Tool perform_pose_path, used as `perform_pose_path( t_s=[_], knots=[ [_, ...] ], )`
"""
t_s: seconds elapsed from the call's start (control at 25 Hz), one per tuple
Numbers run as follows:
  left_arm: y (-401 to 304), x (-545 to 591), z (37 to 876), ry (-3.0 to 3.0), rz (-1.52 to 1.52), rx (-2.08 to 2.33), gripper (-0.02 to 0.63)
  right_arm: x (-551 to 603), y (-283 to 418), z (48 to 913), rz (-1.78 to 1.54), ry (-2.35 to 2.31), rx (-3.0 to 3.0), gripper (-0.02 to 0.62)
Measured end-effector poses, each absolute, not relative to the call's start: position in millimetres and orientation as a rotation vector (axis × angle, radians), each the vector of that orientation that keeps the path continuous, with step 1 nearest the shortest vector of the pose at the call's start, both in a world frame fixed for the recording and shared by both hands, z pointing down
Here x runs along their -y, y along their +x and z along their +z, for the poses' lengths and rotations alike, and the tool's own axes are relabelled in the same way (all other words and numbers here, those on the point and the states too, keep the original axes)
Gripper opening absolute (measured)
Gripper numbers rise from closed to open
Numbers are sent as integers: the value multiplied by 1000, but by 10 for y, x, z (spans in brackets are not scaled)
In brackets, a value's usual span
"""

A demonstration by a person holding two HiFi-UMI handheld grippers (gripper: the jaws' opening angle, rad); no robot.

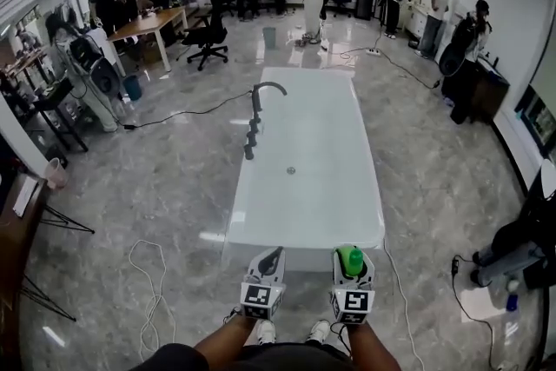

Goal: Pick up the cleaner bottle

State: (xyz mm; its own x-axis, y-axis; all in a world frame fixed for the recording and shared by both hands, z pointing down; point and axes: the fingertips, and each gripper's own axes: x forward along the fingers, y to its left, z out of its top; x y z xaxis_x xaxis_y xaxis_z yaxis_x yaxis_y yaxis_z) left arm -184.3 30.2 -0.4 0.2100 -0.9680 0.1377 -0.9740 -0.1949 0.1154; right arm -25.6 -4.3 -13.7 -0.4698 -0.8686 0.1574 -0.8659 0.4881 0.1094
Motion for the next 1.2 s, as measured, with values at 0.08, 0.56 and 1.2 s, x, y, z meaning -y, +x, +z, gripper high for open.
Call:
perform_pose_path(
  t_s=[0.08,0.56,1.2],
  knots=[
    [-1823,-364,-61,2277,31,1899,0,25,-266,-250,-55,1466,2565,195],
    [-1607,-373,-490,2295,-5,1967,0,118,-158,-731,-183,1457,2612,193],
    [-1590,-235,-426,2305,3,1988,-1,190,-158,-704,-148,1458,2628,193]
  ],
)
